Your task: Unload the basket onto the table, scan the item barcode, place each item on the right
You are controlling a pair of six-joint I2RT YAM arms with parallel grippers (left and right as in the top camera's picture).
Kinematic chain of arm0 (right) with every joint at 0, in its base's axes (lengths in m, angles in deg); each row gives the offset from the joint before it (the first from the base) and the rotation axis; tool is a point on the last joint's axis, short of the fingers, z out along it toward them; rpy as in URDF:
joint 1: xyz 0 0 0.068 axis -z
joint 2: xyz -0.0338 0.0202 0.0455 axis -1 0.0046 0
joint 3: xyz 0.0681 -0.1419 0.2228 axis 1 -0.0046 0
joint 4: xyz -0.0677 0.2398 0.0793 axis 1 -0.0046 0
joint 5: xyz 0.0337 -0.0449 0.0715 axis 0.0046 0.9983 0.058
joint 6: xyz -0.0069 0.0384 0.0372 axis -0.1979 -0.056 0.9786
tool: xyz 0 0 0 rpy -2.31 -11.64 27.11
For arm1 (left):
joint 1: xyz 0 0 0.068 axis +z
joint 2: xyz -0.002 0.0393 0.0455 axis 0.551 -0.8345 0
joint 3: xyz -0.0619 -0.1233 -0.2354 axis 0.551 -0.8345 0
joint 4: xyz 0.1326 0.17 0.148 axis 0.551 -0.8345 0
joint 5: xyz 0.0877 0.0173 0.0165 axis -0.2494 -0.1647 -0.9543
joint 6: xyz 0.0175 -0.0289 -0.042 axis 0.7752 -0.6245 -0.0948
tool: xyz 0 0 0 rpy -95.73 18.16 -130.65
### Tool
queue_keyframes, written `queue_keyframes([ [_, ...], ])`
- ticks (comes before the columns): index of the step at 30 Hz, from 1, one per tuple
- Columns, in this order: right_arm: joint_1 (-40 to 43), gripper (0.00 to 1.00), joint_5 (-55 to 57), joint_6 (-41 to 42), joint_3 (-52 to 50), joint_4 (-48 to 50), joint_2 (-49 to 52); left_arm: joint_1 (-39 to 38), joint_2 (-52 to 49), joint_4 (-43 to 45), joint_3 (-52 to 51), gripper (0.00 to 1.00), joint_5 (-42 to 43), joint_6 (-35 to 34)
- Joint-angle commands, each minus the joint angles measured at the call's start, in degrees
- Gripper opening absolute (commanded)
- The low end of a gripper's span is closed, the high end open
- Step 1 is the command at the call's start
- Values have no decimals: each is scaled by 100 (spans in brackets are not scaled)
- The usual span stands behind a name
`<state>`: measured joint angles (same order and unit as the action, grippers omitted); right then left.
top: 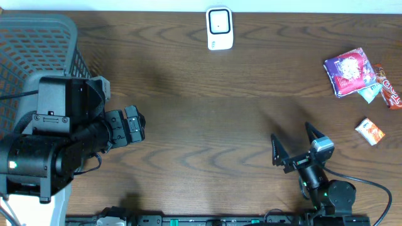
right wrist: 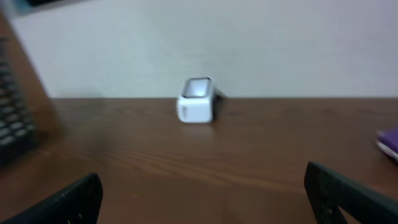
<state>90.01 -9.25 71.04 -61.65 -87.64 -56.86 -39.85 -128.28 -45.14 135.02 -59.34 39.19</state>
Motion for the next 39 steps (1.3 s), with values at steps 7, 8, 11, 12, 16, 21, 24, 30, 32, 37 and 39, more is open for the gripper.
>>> queue_keyframes([
  [7,-48,99,1071,-625,-17,-476,-39,24,-7,-13,7,98,66,101],
  [8,-48,99,1073,-721,-17,-476,-39,24,-7,-13,7,98,66,101],
  [11,-48,99,1158,-855,-17,-481,-39,24,-7,-13,7,98,66,101],
  [12,-48,99,1174,-914,-17,-483,-42,24,-7,-13,7,98,66,101],
  [16,-48,99,1196,-1137,-17,-496,-39,24,-7,-13,7,98,66,101],
  [21,-48,99,1403,-1139,-13,-525,-39,24,-7,-13,7,98,66,101],
  [24,-48,99,1414,-1130,-13,-527,-39,24,-7,-13,7,98,66,101],
  [30,-48,99,1530,-909,-11,-546,-39,24,-7,-13,7,98,66,101],
  [32,-48,99,1628,-562,-7,-566,-39,24,-7,-13,7,98,66,101],
  [37,-48,99,1604,-380,-7,-564,-39,24,-7,-13,7,98,66,101],
  [39,-48,99,1604,-382,-7,-564,-39,24,-7,-13,7,98,66,101],
])
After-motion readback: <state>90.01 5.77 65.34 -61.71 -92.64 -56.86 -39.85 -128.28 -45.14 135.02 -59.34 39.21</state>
